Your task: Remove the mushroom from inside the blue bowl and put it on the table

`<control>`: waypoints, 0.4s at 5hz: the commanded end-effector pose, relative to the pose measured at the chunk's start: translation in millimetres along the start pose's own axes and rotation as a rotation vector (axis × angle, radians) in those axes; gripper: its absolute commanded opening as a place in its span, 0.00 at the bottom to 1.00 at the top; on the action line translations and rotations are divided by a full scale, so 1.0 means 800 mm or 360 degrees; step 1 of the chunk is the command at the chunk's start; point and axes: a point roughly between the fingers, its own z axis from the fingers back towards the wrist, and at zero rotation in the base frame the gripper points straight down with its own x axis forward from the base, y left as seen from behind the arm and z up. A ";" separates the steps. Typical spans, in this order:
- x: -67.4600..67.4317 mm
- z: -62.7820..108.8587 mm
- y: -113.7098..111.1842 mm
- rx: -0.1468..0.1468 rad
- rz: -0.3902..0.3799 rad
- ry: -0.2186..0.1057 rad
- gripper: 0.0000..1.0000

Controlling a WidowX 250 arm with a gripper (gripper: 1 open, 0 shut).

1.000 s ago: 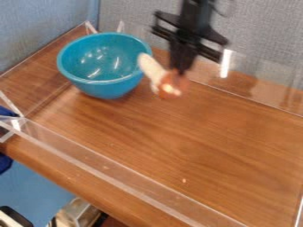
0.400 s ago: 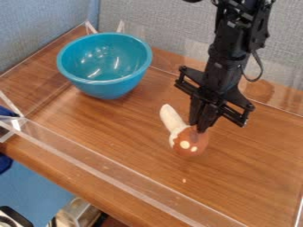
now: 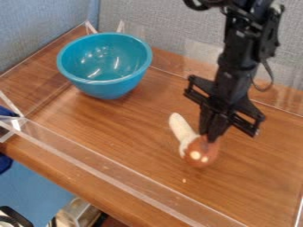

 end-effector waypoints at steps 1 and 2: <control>0.004 0.002 -0.020 -0.0015 -0.0045 -0.0051 0.00; 0.006 -0.005 -0.036 -0.0021 -0.0077 -0.0050 0.00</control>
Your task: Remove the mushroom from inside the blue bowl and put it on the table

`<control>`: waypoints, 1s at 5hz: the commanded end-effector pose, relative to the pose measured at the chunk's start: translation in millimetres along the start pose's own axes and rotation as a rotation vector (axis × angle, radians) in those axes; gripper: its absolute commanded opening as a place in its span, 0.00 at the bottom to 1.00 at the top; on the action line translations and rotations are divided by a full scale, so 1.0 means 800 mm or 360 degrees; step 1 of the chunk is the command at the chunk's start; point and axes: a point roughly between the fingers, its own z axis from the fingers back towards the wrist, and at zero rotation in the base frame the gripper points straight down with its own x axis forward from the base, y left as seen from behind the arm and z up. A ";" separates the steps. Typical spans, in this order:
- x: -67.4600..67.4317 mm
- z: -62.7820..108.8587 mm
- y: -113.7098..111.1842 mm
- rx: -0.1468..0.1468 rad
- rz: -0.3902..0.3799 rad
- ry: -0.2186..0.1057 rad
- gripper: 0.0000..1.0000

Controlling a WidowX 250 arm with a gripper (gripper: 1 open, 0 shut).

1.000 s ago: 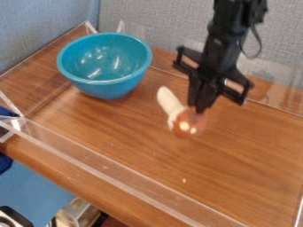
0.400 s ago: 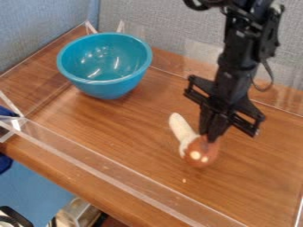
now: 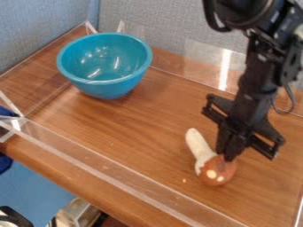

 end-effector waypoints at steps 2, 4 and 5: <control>0.004 0.010 -0.010 -0.0014 0.0005 -0.0072 1.00; 0.002 0.024 -0.006 -0.0010 0.0012 -0.0097 1.00; 0.000 0.030 -0.003 -0.0009 0.0014 -0.0109 1.00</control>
